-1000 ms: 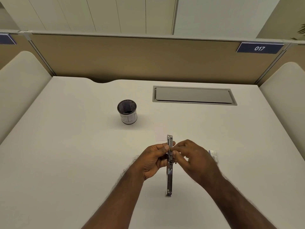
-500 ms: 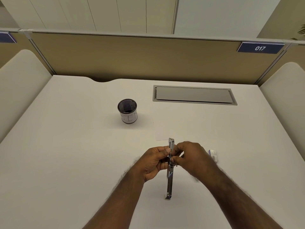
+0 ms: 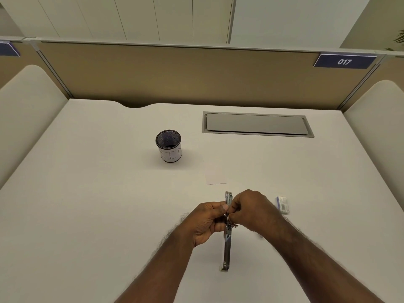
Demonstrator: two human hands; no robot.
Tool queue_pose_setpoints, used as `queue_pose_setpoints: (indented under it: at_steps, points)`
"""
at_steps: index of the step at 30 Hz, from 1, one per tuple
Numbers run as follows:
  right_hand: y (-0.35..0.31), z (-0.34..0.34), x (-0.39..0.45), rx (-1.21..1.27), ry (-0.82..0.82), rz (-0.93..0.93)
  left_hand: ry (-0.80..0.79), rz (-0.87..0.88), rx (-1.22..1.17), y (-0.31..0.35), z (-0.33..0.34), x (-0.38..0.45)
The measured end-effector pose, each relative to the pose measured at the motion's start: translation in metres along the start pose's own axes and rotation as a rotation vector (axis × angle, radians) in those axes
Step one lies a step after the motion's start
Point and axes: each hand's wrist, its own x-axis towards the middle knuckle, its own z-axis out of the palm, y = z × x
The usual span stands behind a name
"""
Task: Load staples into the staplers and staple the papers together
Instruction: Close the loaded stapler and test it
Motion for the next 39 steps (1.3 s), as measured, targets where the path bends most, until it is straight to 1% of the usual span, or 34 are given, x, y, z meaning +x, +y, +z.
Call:
queue_pose_setpoints:
  at_steps: [3,8,17,23,31,39]
  points:
    - [0.001,0.000,0.002,0.024,-0.030,-0.039,0.017,-0.002,-0.011,-0.001,0.000,-0.001]
    - [0.005,0.005,0.004,0.055,-0.001,-0.103,0.030,0.007,-0.019,0.001,0.001,0.000]
    - [0.014,0.014,0.001,0.021,0.032,-0.235,0.091,0.012,-0.004,-0.004,0.000,0.003]
    - [0.016,0.018,0.000,-0.017,0.033,-0.249,0.116,-0.015,0.036,-0.004,-0.001,0.002]
    - [0.017,0.024,0.001,-0.068,0.103,-0.264,0.113,-0.020,0.097,0.000,0.000,0.002]
    - [0.016,0.023,0.000,-0.032,0.133,-0.266,0.126,-0.007,0.146,0.006,0.002,0.002]
